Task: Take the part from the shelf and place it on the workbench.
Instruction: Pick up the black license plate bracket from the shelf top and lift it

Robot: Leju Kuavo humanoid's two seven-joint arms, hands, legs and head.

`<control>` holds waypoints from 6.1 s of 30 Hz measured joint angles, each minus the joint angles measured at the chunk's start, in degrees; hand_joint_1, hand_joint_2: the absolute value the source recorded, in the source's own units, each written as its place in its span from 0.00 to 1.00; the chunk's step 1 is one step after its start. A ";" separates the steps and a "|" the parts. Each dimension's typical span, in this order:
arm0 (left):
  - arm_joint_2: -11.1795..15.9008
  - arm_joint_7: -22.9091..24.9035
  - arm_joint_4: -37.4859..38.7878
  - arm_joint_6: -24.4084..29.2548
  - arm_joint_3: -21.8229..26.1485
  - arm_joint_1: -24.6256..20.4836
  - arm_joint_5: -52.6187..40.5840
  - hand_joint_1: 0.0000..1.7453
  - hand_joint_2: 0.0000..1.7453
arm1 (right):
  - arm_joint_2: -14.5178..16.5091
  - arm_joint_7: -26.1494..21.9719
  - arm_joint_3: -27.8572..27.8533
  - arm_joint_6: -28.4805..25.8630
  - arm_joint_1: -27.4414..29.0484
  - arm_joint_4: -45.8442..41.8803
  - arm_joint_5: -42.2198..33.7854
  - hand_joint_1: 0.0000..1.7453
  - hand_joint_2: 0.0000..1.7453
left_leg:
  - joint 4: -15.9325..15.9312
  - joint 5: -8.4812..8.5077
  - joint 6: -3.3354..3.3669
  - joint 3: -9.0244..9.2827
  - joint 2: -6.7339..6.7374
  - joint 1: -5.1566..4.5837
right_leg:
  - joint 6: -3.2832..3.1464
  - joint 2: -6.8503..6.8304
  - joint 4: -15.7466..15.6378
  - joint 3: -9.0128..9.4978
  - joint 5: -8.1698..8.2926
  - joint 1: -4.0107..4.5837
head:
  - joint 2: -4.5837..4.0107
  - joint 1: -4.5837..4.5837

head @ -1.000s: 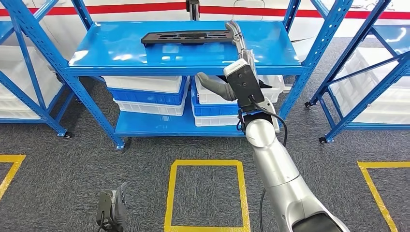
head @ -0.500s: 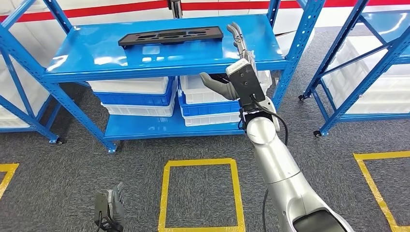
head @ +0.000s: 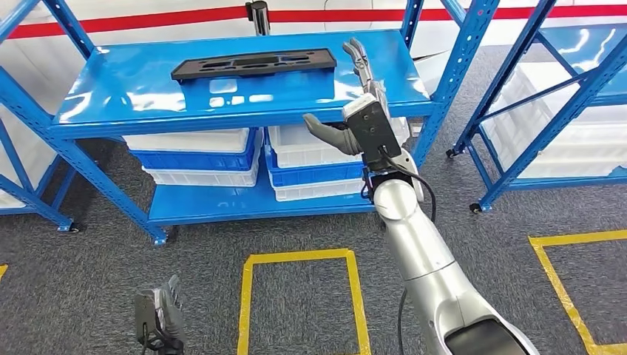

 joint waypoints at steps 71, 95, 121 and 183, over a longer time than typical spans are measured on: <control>-1.09 0.02 -1.29 1.59 1.36 0.79 0.43 0.00 0.00 | -5.66 0.72 -1.91 -2.29 13.25 -8.19 0.22 0.00 1.00 | -0.06 -3.93 -1.05 5.00 -0.90 -0.67 | 0.58 -1.15 -3.16 -3.29 3.35 0.43 | -0.01 -0.58; 3.39 23.93 9.19 27.82 7.38 4.75 3.87 0.00 0.00 | -6.77 1.93 -2.28 -3.83 16.95 -13.58 -0.14 0.00 1.00 | 0.27 2.11 -1.32 -2.31 0.00 0.90 | -1.03 -0.77 8.30 -1.75 -7.64 0.29 | 0.00 -0.43; 5.04 50.27 14.42 21.23 8.91 11.18 1.84 0.00 0.00 | -9.79 1.21 1.94 -3.99 18.04 -14.97 2.55 0.00 1.00 | 0.09 -1.39 -2.83 1.25 -0.94 0.87 | -1.81 -0.80 -3.55 -0.29 2.16 0.44 | 0.00 -0.48; 0.32 42.12 14.39 20.29 7.61 10.58 1.72 0.00 0.00 | 8.52 17.06 17.68 -9.77 5.13 25.51 50.65 1.00 1.00 | 0.14 -1.71 -3.55 1.40 -0.73 0.43 | -1.93 -0.67 -3.56 -0.17 2.02 0.06 | -0.01 -0.45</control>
